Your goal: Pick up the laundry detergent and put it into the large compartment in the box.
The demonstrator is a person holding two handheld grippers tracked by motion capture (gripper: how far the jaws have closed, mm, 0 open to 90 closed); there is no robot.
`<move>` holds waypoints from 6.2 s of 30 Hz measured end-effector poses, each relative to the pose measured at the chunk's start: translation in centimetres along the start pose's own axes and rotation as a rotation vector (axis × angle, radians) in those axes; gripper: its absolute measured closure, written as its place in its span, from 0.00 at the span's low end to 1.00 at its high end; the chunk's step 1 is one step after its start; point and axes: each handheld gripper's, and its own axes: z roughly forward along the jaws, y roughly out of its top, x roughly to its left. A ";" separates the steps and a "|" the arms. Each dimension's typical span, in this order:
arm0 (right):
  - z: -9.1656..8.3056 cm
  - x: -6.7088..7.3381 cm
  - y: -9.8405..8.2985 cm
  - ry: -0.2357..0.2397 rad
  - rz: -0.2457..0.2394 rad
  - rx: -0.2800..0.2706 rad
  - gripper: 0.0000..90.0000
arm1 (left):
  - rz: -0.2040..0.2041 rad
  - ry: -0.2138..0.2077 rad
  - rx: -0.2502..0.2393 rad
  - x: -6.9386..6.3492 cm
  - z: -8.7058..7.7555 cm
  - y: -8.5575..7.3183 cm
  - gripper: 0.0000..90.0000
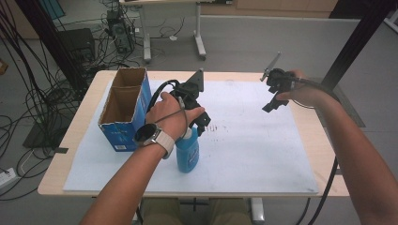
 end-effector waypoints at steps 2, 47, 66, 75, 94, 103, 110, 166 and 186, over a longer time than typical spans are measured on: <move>0.0 0.0 0.0 0.002 0.000 0.000 0.11 | -0.001 -0.001 0.001 0.0 0.1 0.0 0.09; 0.2 0.4 -0.2 0.007 0.001 -0.006 0.11 | -0.018 0.016 0.007 -0.7 2.8 -0.7 0.09; 0.2 0.4 -0.2 0.007 0.004 -0.008 0.11 | -0.019 0.011 -0.001 -0.5 2.7 -0.7 0.09; 0.2 0.4 -0.3 0.007 0.005 -0.009 0.11 | -0.015 0.010 -0.002 -0.6 2.7 -0.7 0.09; 0.3 0.4 -0.2 0.004 0.002 -0.006 0.11 | -0.005 0.009 -0.006 -0.7 2.8 -0.7 0.09; 0.2 0.5 -0.3 0.004 0.003 -0.004 0.11 | -0.009 0.009 -0.010 -0.7 2.8 -0.7 0.09; 0.2 0.5 -0.3 0.004 0.004 -0.007 0.11 | 0.001 0.011 -0.011 -0.7 2.8 -0.7 0.09; 0.3 0.5 -0.4 0.002 0.005 -0.004 0.11 | 0.017 0.012 -0.021 -1.0 2.7 -0.7 0.10; 0.3 0.5 -0.4 0.005 0.006 -0.004 0.11 | 0.021 0.015 -0.026 -1.1 2.8 -0.7 0.10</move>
